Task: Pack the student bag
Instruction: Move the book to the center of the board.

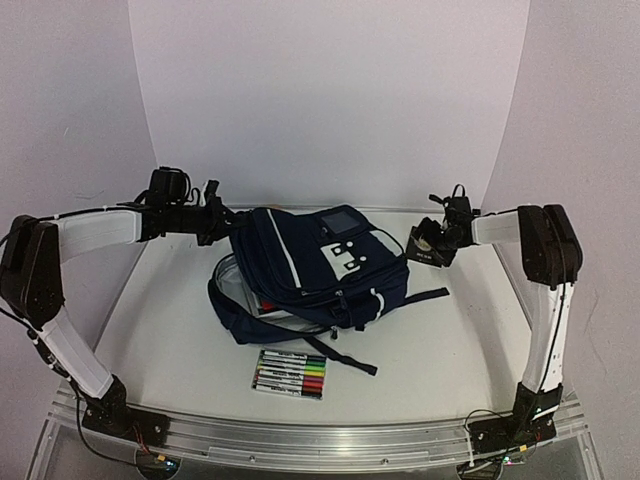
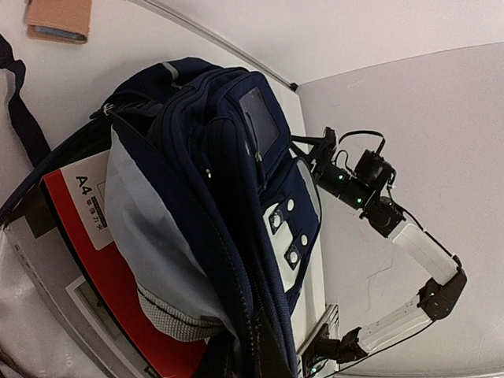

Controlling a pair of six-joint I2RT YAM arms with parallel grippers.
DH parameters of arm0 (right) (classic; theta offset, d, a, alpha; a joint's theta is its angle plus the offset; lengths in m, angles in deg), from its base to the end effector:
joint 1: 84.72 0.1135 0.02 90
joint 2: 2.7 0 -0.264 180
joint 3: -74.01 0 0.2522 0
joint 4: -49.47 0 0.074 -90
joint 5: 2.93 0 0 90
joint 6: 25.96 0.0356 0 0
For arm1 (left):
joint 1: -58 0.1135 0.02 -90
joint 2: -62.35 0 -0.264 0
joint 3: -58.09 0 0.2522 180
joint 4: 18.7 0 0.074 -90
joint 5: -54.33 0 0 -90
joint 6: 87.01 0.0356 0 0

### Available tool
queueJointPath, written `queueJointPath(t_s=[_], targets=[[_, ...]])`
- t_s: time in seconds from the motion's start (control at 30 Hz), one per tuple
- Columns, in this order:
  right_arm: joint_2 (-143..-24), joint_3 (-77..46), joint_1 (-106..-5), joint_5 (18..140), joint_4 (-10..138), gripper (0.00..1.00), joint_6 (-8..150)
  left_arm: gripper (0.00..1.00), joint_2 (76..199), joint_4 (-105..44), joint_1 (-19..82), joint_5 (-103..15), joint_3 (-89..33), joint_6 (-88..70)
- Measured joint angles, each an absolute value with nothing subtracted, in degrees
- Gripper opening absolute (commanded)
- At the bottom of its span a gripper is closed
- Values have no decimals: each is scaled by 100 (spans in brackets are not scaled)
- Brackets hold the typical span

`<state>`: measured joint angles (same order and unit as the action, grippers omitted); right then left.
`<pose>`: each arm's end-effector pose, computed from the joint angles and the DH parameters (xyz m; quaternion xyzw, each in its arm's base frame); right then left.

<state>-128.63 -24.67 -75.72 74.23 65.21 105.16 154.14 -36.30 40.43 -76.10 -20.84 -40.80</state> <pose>0.4715 0.0827 0.1377 0.2092 0.8880 0.2608 0.3156 0.3374 -0.1311 0.2700 -0.0177 0.8322 -0.4957 0.2477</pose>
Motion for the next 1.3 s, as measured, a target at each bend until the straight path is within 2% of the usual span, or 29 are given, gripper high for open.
queueJointPath(t_s=[0.17, 0.33, 0.63, 0.93, 1.1, 1.3], targets=[[-11895, -1076, -7481, 7638, 6396, 95, 10633, 0, 15747, -3246, 3750, -7679, -2235, -4212], [-11226, -238, -7435, 7834, 6475, 95, 10785, 0, 15949, -3025, 3630, -7758, -2265, -4343], [-10095, 104, -7278, 8012, 7208, 97, 10421, 0, 15903, -3290, 3716, -7509, -2246, -4332], [-7933, 291, -5990, 8185, 7218, 78, 9432, 0, 15791, -3298, 4588, -7949, -1756, -4639], [-7526, 819, -4926, 7923, 7146, 68, 9253, 0, 15870, -3304, 4673, -7968, -1758, -4593], [-7640, 1477, -3557, 7720, 6529, 58, 9546, 0, 16056, -3286, 4680, -7963, -1832, -4587]])
